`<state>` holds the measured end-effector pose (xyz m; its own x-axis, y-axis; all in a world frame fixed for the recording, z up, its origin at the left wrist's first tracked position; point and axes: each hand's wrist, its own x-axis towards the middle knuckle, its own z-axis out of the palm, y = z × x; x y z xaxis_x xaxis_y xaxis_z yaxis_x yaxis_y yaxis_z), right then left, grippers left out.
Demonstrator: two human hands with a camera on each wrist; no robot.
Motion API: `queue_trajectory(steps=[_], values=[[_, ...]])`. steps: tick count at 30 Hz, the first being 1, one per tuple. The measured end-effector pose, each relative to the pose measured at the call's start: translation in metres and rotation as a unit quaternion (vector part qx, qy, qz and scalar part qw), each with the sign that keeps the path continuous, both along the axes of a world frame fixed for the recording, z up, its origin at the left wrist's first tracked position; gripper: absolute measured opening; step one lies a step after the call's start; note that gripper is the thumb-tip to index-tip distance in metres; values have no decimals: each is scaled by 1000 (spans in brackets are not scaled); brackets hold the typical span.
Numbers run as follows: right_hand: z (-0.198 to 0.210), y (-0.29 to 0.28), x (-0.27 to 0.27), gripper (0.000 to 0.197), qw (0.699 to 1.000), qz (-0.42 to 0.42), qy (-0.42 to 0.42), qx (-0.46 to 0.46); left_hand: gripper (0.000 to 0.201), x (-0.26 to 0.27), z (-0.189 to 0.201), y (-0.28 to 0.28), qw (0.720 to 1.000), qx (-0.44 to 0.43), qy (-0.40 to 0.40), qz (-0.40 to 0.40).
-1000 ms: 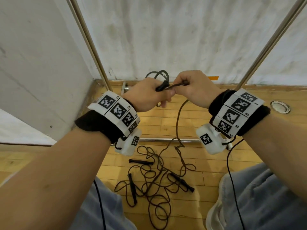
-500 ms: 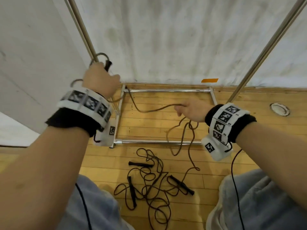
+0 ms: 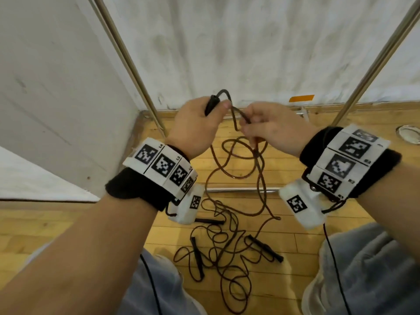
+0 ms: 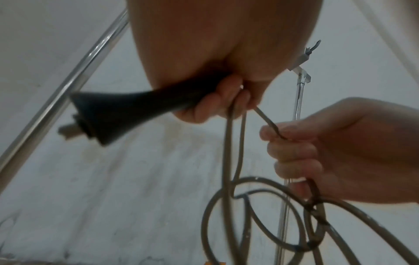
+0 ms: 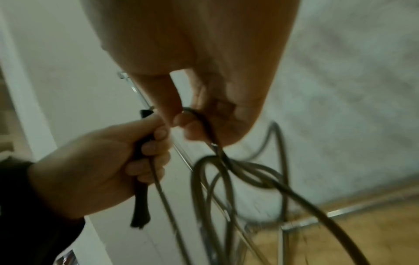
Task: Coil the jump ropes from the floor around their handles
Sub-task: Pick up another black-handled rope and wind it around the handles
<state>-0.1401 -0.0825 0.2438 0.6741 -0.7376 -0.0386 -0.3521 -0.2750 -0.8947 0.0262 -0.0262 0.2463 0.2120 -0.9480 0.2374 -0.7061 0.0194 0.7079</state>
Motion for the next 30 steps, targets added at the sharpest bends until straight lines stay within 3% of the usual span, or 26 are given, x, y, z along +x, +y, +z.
queue_trajectory(steps=[3,7,10,14,18,21,25,28,30], values=[[-21,11,-9,19,994,66,91,9,43,17,2,0,991,-55,-19,120],[-46,18,-13,27,976,63,205,-39,44,34,-12,-1,976,2,-133,173],[-44,15,-12,33,975,49,208,-54,30,33,-18,-5,972,35,-171,158],[-27,15,-5,34,978,47,174,-105,27,9,-15,-6,998,38,-45,18],[-4,7,-1,21,985,38,107,-132,41,-15,-11,-2,990,103,22,-98],[-1,4,0,18,988,34,73,-129,44,-11,-6,-4,994,84,-11,-62],[-4,1,0,27,978,24,101,-181,50,4,3,-2,993,67,-100,-18],[-13,2,-1,26,968,45,166,-181,49,10,7,-2,990,55,-126,31],[-22,0,-6,25,950,62,260,-165,49,18,8,-2,985,20,-151,85]])
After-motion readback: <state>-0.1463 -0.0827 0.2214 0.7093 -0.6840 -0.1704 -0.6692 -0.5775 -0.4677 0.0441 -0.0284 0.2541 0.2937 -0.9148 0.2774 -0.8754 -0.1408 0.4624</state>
